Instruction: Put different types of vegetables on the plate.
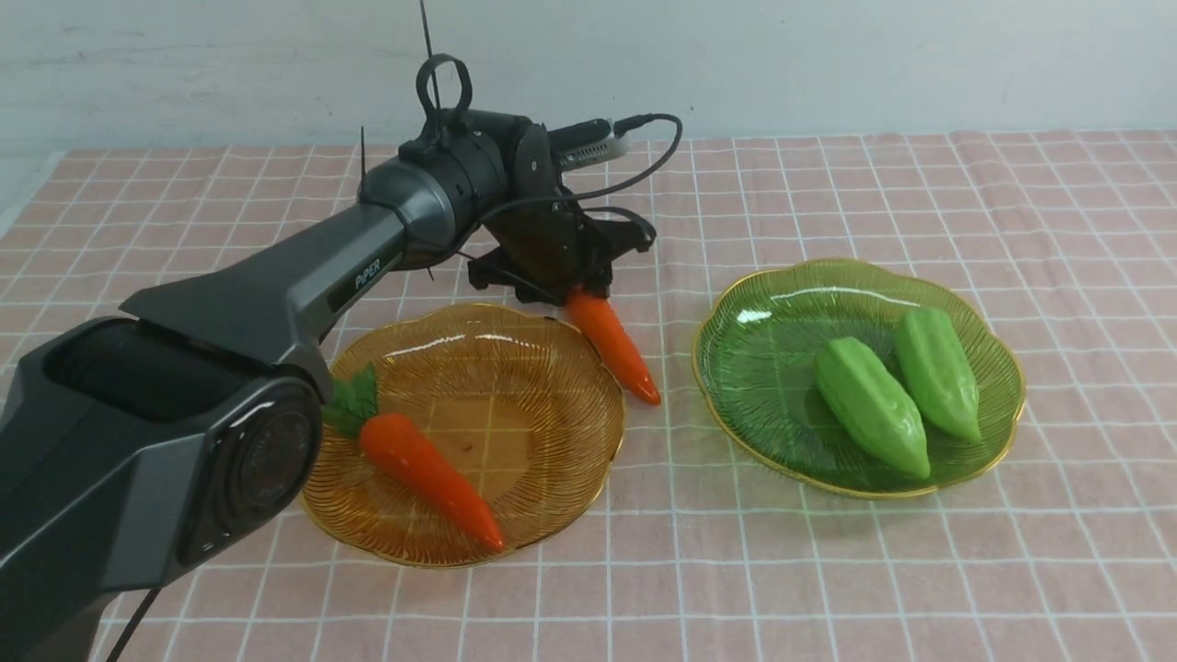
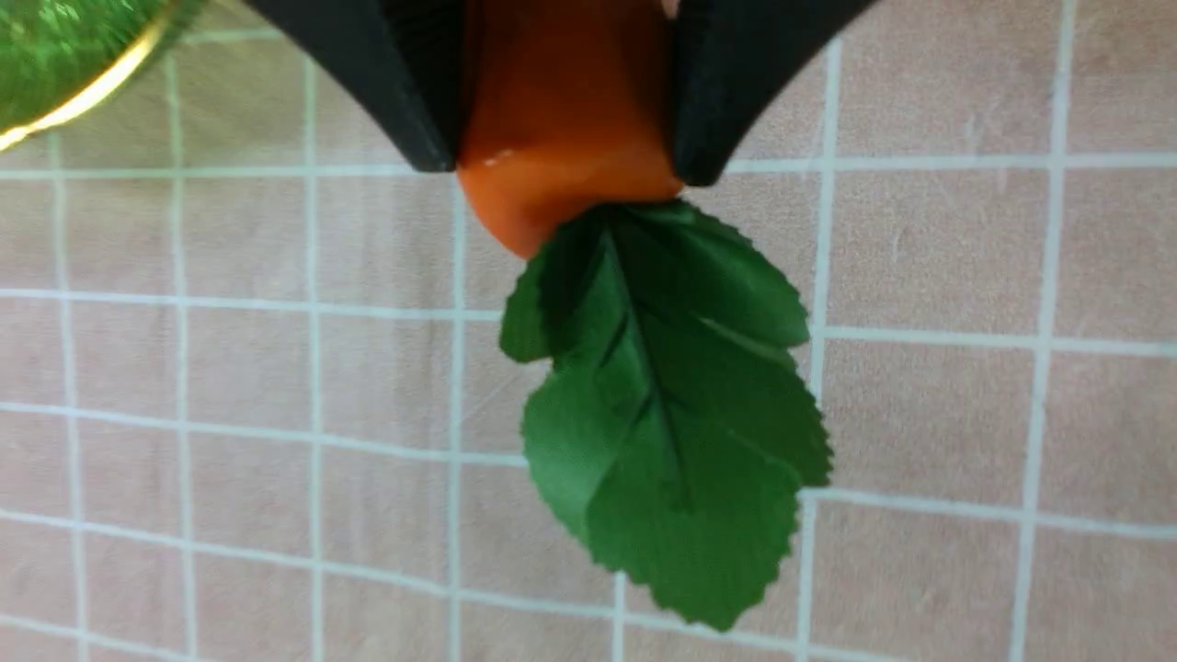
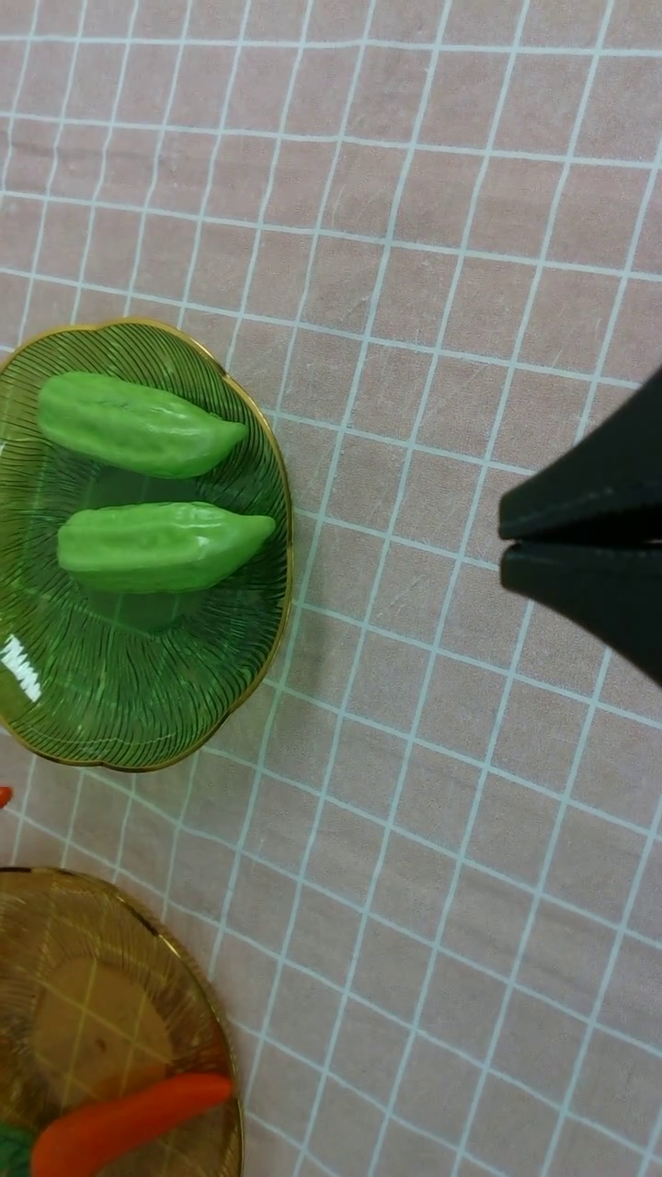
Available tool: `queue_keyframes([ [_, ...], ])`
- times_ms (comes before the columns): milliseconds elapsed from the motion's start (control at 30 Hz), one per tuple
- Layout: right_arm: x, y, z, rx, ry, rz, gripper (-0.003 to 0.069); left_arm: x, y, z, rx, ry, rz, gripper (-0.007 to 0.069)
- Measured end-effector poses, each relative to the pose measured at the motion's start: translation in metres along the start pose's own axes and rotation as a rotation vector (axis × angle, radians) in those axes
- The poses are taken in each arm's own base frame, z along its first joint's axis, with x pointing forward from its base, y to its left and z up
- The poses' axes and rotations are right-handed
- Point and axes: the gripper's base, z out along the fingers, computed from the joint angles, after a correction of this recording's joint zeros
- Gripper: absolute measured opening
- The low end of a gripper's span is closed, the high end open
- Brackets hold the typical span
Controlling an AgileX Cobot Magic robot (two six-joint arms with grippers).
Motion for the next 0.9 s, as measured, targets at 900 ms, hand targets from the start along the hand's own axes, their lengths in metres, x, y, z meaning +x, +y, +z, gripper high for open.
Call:
queue_keyframes([
  [900,0.002,0.016,-0.003,-0.182,0.022,0.075,-0.0017,0.061,0.027,-0.093,-0.184,0.429,0.193,0.0269],
])
